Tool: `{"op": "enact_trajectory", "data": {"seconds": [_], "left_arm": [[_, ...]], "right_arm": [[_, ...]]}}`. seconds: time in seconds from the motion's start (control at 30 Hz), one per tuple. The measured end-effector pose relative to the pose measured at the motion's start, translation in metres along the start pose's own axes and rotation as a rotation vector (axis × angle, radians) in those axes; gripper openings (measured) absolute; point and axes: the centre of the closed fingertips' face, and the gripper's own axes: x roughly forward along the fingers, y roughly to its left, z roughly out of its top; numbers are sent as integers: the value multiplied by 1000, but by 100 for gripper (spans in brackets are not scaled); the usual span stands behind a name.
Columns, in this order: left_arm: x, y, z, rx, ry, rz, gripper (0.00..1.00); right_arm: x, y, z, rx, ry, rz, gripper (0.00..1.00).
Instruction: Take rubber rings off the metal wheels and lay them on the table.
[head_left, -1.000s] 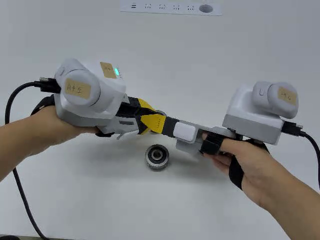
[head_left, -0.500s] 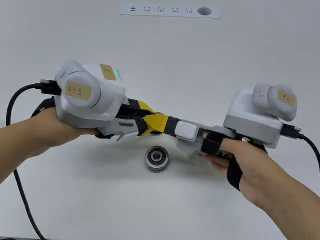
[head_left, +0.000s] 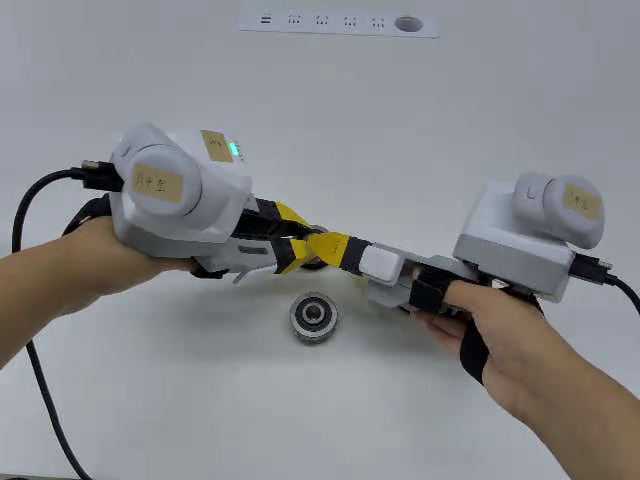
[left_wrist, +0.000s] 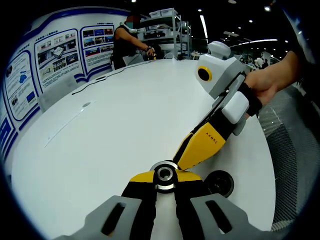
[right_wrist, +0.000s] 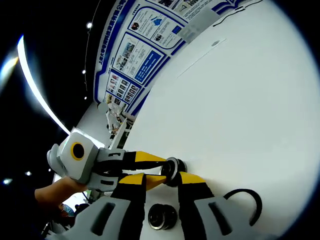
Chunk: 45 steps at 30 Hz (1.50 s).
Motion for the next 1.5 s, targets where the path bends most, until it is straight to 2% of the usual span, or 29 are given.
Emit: {"op": "enact_trajectory", "data": {"seconds": [0.13,0.23,0.43,0.7,0.93,1.5], "left_arm": [[0,0,0,-1,0,0,13],[0,0,0,-2,-1,0,13],[0,0,0,-1,-2,-2,13],[0,0,0,-1,-2,-2,13],[0,0,0,1,-1,-2,13],[0,-1,0,1,-1,-3,13]], "right_arm": [[1,-6,1,-9,4,-28,20],[1,-14,1,21,7,-53,12],[0,-18,2,28,13,-67,3],[-1,-18,2,41,12,-73,2],[-2,-17,3,5,4,-99,1],[1,-13,4,-92,23,-113,0]]}}
